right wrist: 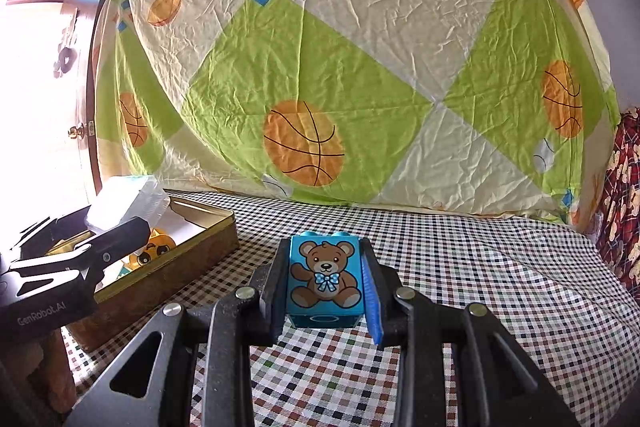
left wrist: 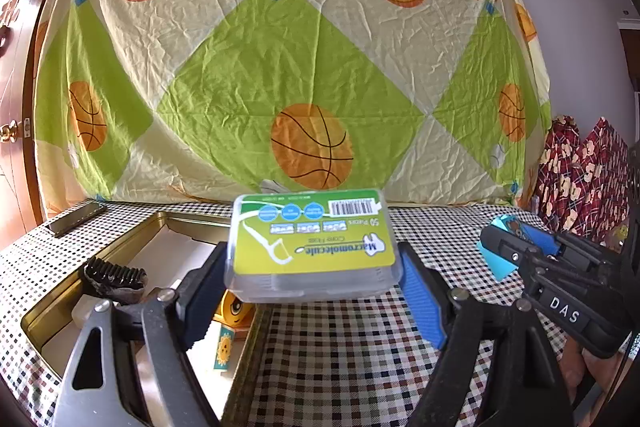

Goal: Organize rigid objects
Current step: 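Carry the plastic box with the left tool while the right tool carries the teddy-bear block to the tin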

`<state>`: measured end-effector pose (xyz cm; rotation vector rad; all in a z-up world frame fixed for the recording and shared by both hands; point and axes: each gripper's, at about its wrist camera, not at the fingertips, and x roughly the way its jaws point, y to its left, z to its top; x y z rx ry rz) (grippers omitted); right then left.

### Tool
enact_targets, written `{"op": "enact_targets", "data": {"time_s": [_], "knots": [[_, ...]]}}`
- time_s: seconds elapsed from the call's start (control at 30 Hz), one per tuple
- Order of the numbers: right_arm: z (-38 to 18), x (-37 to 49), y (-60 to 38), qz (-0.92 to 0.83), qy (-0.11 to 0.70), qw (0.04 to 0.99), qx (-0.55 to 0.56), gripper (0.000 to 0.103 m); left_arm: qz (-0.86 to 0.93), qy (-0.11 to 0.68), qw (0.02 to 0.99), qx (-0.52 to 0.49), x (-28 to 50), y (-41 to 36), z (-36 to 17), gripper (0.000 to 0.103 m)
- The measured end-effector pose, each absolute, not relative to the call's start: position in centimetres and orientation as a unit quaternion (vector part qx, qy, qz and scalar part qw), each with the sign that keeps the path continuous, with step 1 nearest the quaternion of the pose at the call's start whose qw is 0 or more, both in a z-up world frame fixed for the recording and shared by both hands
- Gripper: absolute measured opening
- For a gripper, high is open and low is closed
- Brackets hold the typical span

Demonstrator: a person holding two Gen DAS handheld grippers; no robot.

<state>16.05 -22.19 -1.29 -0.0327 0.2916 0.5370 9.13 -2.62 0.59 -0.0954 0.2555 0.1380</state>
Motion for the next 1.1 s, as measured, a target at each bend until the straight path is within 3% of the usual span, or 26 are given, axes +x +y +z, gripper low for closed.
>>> {"op": "enact_targets", "data": {"time_s": [1.1], "knots": [[-0.8,13.0,-19.0,0.306,0.119,0.944,-0.032,0.034,0.071,0.12,0.989,-0.046,6.3,-0.9,0.8,0.081]]}}
